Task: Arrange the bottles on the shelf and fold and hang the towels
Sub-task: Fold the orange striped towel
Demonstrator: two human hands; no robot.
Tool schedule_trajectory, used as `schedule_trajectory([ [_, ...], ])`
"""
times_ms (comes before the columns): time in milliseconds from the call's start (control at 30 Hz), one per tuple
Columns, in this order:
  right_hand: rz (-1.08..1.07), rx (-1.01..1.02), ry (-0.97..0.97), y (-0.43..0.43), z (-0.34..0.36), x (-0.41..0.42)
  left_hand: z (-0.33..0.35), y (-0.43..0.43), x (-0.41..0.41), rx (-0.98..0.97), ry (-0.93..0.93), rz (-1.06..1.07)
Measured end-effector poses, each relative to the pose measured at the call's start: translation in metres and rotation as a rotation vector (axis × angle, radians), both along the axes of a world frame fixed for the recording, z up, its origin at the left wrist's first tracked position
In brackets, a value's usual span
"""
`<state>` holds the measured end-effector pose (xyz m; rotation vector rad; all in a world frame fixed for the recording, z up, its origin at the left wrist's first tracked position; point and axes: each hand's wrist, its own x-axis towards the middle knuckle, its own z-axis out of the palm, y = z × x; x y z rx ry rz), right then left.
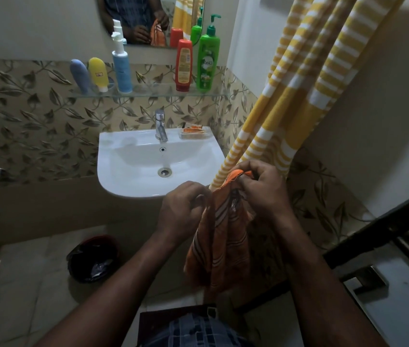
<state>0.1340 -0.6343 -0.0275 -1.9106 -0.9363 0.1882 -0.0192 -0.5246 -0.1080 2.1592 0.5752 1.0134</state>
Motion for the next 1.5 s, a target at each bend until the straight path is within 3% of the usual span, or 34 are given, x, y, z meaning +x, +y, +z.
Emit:
schedule_trajectory([
  [167, -0.018, 0.018, 0.017, -0.002, 0.003, 0.004, -0.004, -0.006, 0.010, -0.050, -0.007, -0.022],
  [367, -0.029, 0.054, 0.004, -0.004, 0.006, 0.004, 0.003, -0.017, 0.018, -0.046, 0.120, 0.000],
  [533, -0.007, 0.076, 0.007, -0.007, 0.011, 0.006, 0.008, -0.007, 0.024, -0.245, 0.253, -0.127],
  [767, -0.109, 0.092, -0.002, -0.009, 0.008, 0.011, 0.003, 0.007, 0.017, -0.117, 0.308, -0.179],
  [867, -0.114, 0.085, -0.010, -0.008, 0.009, 0.009, 0.007, 0.003, 0.016, -0.008, 0.333, -0.135],
  [1067, -0.105, 0.104, -0.018, -0.006, 0.009, 0.012, 0.008, 0.007, 0.012, 0.025, 0.263, 0.046],
  [1167, -0.110, 0.082, -0.037, -0.009, 0.010, 0.018, 0.008, 0.012, 0.008, -0.091, 0.159, 0.160],
  [1233, -0.122, 0.063, -0.061, -0.012, 0.011, 0.022, 0.009, 0.016, 0.004, -0.271, 0.085, 0.177],
  [1400, -0.162, 0.027, -0.079, -0.017, 0.011, 0.032, 0.012, 0.021, -0.003, -0.714, -0.118, 0.011],
  [1500, -0.177, 0.018, -0.054, -0.018, 0.010, 0.036, 0.020, 0.020, -0.006, -0.777, -0.096, -0.056],
])
